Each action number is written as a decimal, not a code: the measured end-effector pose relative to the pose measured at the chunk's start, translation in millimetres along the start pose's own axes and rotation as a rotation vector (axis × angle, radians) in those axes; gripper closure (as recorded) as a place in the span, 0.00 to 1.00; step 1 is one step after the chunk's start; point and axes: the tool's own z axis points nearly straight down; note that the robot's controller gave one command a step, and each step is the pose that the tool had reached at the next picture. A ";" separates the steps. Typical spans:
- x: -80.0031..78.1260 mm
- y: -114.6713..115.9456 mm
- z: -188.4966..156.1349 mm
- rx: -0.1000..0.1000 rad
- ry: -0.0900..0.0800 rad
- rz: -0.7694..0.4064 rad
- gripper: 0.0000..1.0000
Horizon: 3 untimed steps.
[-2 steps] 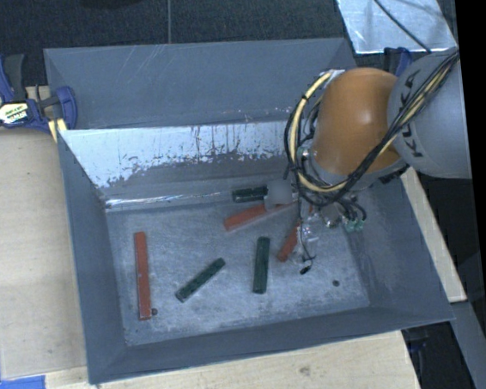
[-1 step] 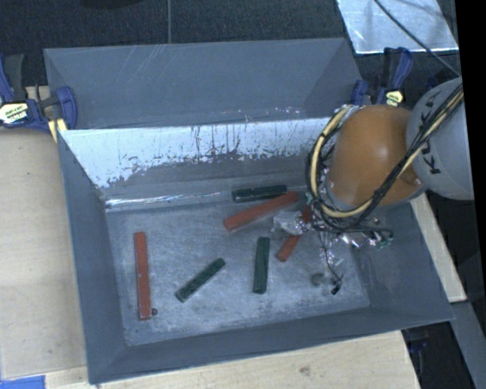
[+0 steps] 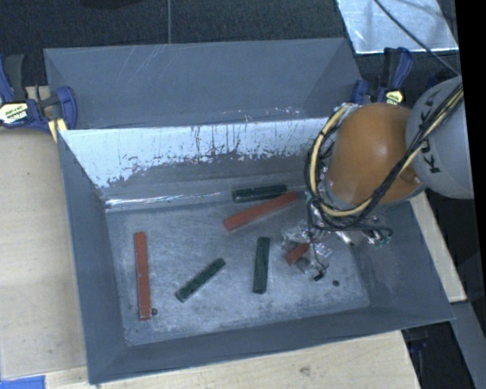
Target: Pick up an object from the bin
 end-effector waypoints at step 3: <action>65.7 -50.8 -222.7 0.008 -0.006 -0.206 1.00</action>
Offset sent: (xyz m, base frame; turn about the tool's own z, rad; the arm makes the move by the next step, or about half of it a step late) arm -0.0320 -0.0535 0.0342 -0.0715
